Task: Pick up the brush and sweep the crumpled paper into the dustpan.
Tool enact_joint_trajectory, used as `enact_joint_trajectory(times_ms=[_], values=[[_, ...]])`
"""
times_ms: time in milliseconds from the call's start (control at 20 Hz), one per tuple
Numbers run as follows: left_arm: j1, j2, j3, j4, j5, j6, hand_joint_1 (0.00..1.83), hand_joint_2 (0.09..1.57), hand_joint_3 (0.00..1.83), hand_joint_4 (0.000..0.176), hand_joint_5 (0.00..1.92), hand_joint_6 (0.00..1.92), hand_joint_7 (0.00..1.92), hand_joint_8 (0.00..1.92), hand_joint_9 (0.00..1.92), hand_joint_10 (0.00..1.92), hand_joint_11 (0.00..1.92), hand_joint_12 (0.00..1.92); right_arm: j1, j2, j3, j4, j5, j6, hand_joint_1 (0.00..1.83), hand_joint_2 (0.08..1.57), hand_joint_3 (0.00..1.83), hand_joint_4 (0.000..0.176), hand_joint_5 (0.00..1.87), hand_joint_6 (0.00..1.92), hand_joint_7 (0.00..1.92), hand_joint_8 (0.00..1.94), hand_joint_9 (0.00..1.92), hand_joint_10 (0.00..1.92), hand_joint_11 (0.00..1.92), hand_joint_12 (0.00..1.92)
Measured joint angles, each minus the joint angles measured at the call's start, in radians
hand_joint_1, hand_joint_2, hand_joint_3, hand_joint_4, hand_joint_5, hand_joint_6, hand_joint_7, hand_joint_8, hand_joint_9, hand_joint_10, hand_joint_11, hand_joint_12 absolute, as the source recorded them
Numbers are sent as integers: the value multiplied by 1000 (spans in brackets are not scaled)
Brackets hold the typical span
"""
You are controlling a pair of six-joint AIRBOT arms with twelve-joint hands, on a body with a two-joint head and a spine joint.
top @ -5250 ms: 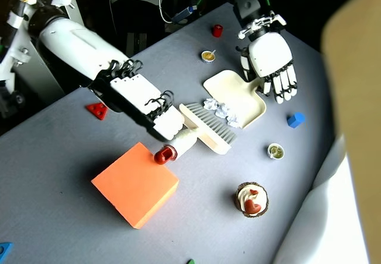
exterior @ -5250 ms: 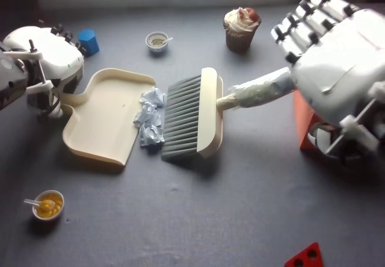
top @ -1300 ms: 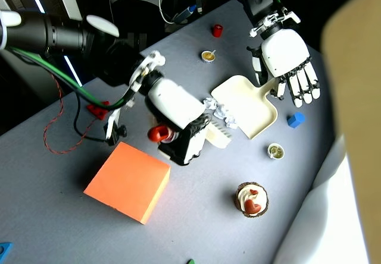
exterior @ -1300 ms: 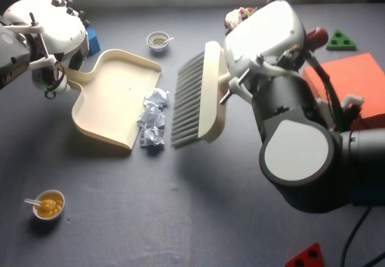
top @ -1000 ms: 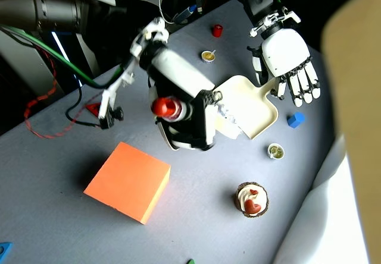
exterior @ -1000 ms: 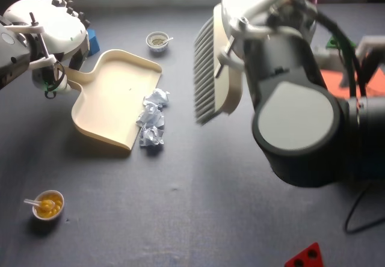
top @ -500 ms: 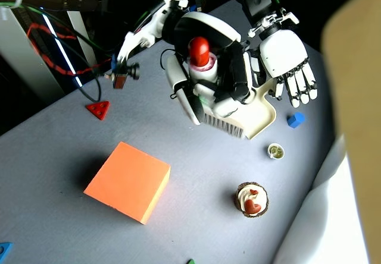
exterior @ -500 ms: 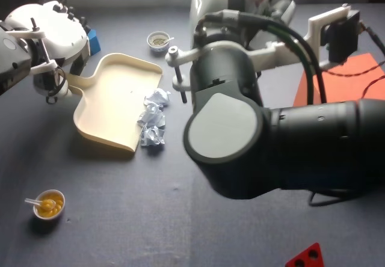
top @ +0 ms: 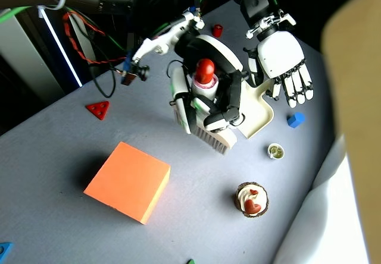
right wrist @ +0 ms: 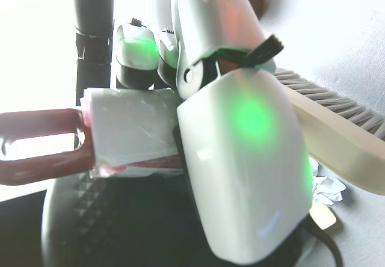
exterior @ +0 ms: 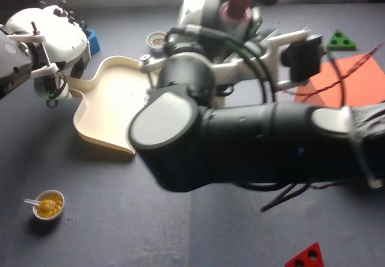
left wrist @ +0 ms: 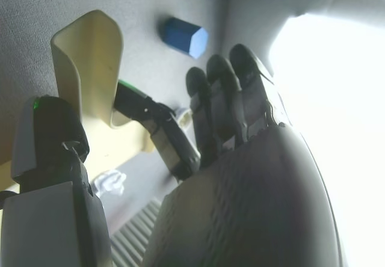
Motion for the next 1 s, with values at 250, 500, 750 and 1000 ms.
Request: enact_joint_trajectory(times_ms=[250, 500, 750, 1000], values=[[7, 0, 0, 0, -2, -7, 1056, 1111, 0, 76, 994, 958, 388, 7, 246, 9, 46, 361, 1, -66, 69, 8, 6, -2, 1502, 1141, 0, 0, 1158, 1921, 1212, 1941, 1248, 1921, 832, 929], [7, -1, 0, 0, -5, -8, 1055, 1115, 0, 71, 986, 971, 377, 1, 235, 1, 36, 361, 6, -105, 114, 16, -1, 20, 1503, 1159, 1, 0, 1133, 1921, 1168, 1941, 1164, 1921, 861, 1388], [7, -7, 0, 0, -7, -7, 1067, 1115, 1, 42, 988, 969, 366, 2, 238, 1, 24, 373, 27, -115, 140, 33, 16, 193, 1495, 1159, 0, 0, 1119, 1921, 1146, 1941, 1187, 1921, 832, 1278], [7, -7, 0, 1, -8, -7, 1036, 1125, 1, 101, 962, 1008, 354, 1, 233, 0, 18, 359, 38, -90, 135, 10, 68, 413, 1519, 1151, 0, 0, 1112, 1921, 1121, 1941, 1160, 1921, 1007, 1774]])
